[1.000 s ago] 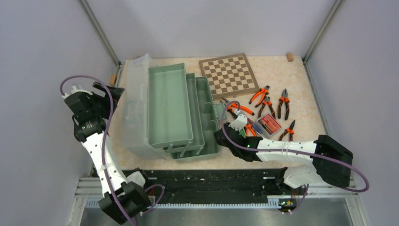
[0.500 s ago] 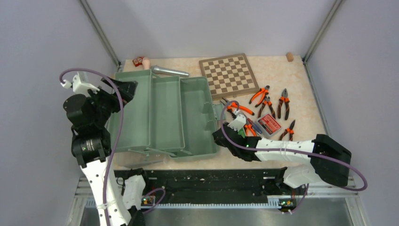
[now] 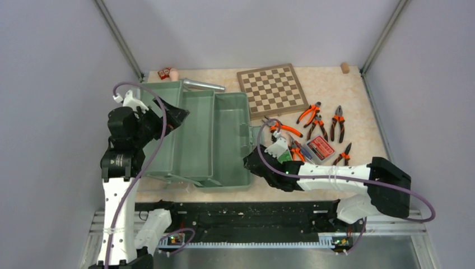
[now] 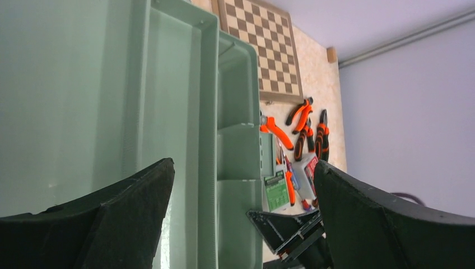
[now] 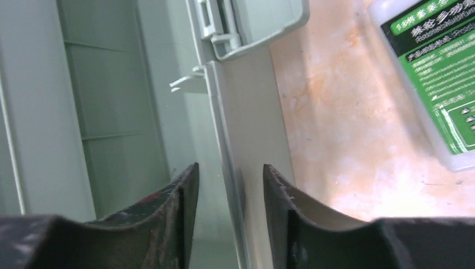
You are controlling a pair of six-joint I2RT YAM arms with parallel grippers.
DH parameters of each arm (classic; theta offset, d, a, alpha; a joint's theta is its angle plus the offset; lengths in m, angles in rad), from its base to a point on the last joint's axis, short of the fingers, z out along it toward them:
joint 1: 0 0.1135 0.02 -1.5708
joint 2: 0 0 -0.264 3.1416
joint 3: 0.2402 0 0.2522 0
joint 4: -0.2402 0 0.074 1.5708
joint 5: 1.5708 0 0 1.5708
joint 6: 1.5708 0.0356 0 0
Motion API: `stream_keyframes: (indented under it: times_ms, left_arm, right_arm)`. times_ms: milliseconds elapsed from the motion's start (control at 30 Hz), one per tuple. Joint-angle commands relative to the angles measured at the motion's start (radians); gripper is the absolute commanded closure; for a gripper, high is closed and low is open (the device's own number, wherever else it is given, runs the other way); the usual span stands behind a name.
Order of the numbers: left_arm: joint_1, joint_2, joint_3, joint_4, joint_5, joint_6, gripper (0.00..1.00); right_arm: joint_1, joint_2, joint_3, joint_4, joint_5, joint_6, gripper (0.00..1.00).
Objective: Pack the tool kit
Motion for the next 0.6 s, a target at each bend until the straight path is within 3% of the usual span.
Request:
stream_keyframes:
  times_ms: [0, 100, 167, 333, 567]
  left_arm:
    - [-0.075, -0.029, -0.025, 0.024, -0.039, 0.024, 0.01]
    - [-0.146, -0.034, -0.026, -0.001, -0.075, 0.042, 0.01]
    - [-0.179, -0.038, -0.026, -0.009, -0.098, 0.054, 0.01]
    - [-0.208, -0.062, -0.008, -0.014, -0.122, 0.104, 0.01]
    - [-0.208, -0.165, 0.043, -0.065, -0.32, 0.21, 0.01]
  right_arm:
    - [0.012, -0.103, 0.067, -0.065, 0.105, -0.045, 0.48]
    - [0.0, -0.184, 0.083, -0.092, 0.153, -0.219, 0.31]
    - [-0.032, -0.244, 0.095, -0.109, 0.136, -0.353, 0.26]
    - [-0.214, -0.346, 0.098, -0.19, -0.036, -0.655, 0.19]
    - [-0.444, -0.394, 0.04, -0.248, -0.312, -0.848, 0.14]
